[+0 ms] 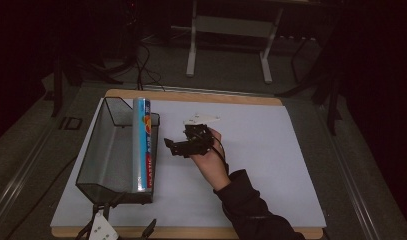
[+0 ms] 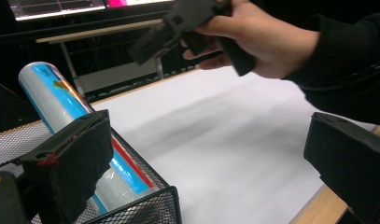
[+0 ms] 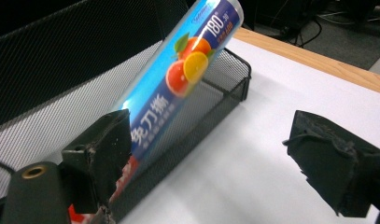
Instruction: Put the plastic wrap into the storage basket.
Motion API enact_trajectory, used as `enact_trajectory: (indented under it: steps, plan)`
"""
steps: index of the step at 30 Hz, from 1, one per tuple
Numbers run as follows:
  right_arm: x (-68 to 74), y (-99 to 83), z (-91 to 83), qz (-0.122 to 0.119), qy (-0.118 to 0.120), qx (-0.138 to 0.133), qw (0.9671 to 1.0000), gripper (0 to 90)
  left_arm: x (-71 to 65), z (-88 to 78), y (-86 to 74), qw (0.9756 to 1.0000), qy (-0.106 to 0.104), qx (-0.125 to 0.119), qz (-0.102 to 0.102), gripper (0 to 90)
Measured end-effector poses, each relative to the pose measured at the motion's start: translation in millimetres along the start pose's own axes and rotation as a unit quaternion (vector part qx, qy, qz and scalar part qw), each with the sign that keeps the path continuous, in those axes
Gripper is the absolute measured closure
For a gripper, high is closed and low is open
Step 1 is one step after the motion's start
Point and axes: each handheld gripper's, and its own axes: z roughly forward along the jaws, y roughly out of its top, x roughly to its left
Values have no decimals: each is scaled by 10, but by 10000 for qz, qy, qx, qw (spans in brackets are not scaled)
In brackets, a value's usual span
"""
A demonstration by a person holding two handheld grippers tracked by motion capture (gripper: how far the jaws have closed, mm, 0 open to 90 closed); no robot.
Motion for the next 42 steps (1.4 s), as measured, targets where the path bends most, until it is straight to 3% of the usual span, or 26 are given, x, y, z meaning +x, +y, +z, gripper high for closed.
enact_trajectory:
  steps: [19,24,32,42]
  plan:
    - [-190,-528,-687,-187,-123,-189,9996,139,-11,9,1,10000,8,6,21,17]
    - [-270,-757,-906,-237,-291,-318,9988,139,-16,16,0,10000,11,9,17,18]
    - [-366,-1046,-1118,-170,-365,-417,9983,139,-18,25,-2,10000,7,42,40,18]
    - [-513,-1444,-1262,-133,-513,-361,9979,141,-19,35,-4,10000,-14,60,43,17]
